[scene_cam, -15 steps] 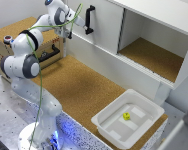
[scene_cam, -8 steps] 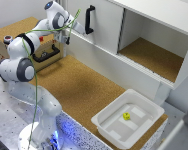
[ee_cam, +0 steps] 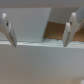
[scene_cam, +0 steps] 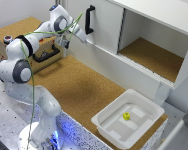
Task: Push the sliding door to the left
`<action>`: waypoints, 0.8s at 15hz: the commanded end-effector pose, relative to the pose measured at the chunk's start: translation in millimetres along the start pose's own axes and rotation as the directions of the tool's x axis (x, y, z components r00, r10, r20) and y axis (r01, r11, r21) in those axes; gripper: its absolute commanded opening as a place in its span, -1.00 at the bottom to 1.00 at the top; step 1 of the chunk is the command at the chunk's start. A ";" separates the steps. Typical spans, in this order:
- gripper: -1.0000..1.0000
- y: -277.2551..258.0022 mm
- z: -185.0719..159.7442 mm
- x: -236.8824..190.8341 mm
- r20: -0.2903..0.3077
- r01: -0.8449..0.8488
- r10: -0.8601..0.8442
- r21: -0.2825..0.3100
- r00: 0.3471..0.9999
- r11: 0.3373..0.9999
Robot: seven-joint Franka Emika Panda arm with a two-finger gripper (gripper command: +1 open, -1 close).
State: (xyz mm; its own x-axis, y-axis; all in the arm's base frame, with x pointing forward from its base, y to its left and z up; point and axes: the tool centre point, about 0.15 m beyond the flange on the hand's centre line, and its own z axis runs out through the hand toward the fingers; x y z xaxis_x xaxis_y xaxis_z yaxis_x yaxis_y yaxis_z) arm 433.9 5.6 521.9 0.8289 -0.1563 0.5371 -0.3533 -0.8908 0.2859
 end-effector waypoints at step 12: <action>1.00 292.8 176.8 -44.5 0.016 0.014 -0.014 0.027 1.000 1.000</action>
State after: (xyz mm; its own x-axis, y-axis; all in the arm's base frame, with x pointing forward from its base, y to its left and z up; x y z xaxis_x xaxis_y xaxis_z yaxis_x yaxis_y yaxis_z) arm 393.6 -232.9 485.1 0.8513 -0.1775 0.4937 -0.3491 -0.8941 0.2805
